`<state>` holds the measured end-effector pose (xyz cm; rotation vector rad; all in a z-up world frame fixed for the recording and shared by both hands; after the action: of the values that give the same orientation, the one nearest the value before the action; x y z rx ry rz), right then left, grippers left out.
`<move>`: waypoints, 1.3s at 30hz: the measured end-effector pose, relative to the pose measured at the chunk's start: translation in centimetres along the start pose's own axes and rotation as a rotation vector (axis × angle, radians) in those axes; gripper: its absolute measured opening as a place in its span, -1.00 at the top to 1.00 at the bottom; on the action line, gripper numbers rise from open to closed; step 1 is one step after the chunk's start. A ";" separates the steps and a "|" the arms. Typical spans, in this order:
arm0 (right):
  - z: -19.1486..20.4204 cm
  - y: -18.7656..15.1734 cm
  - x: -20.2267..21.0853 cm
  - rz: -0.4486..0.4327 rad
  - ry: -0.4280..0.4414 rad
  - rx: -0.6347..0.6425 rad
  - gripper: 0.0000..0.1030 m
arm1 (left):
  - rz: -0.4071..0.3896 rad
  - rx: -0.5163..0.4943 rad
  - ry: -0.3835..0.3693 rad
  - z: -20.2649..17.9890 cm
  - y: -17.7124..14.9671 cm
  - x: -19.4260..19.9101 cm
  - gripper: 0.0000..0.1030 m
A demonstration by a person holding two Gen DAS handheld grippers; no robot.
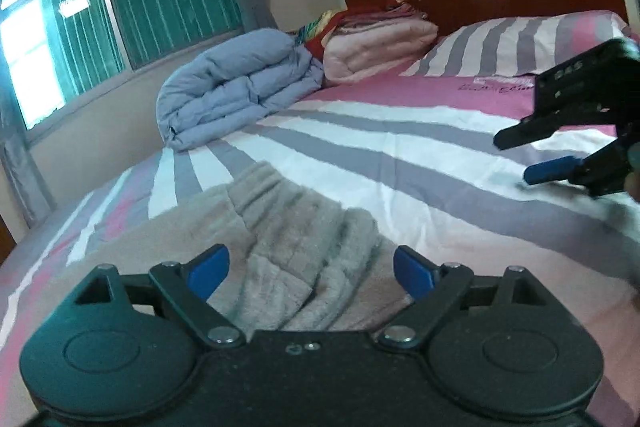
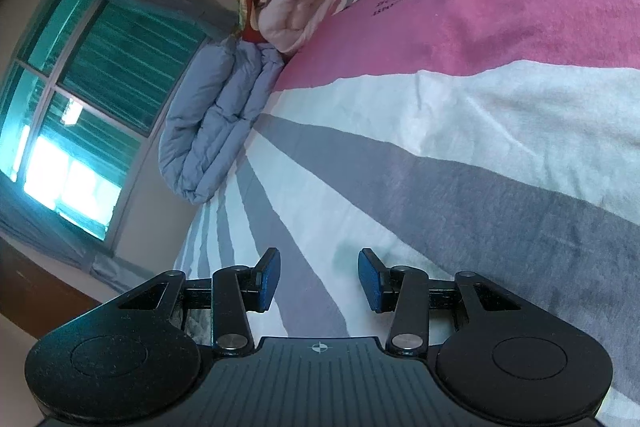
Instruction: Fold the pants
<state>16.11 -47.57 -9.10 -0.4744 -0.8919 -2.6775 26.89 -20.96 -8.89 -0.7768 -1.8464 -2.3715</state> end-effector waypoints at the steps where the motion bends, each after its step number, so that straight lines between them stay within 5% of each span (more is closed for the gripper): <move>1: 0.2 0.0 0.1 -0.001 0.000 0.007 0.16 | -0.001 0.004 -0.003 0.3 0.2 0.5 -0.60; 5: 1.4 -0.4 0.3 -0.005 0.021 0.050 0.16 | -0.007 -0.007 0.001 2.3 0.2 2.2 -0.65; 14: 8.9 -3.6 -0.1 0.068 0.246 0.329 0.15 | 0.014 0.039 0.118 11.7 -2.3 5.7 -0.75; 16: 10.5 -4.9 -0.4 0.102 0.287 0.381 0.03 | 0.016 0.070 0.116 13.5 -2.8 6.4 -0.82; 18: 12.1 -5.9 -0.6 0.116 0.317 0.423 -0.35 | 0.000 0.116 0.098 14.9 -3.2 7.1 -0.86; 21: 13.9 -7.4 -1.0 0.153 0.354 0.458 -0.36 | -0.047 0.215 0.074 16.7 -3.4 8.3 -0.82; 24: 14.3 -8.2 -1.6 0.164 0.355 0.433 -0.36 | -0.146 0.459 -0.027 19.9 -4.5 10.3 -0.85; 30: 14.4 -8.3 -2.7 0.207 0.365 0.370 -0.35 | -0.120 0.773 0.122 25.8 -8.6 10.2 -0.87; 34: 14.6 -8.8 -4.5 0.262 0.331 0.335 -0.35 | -0.100 0.834 0.141 26.7 -9.2 9.7 -0.87; 37: 14.9 -9.4 -6.9 0.300 0.279 0.336 -0.14 | -0.079 0.823 0.141 26.3 -8.8 9.2 -0.87; 39: 15.1 -9.4 -8.0 0.305 0.224 0.375 0.51 | -0.068 0.816 0.144 26.5 -8.8 8.9 -0.87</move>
<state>23.25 -29.70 -5.74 -0.1991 -1.1175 -2.1720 25.79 8.37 -8.75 -0.4305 -2.4765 -1.3953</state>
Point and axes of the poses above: each gripper's, at about its wrist camera, not at the fingertips, and x roughly against the way its jaws point, z to its left, y to its top, the point moved 6 cm from there along -x, roughly the way its jaws point, and after that the axes turned 11 degrees about x, right-handed, at the moved point
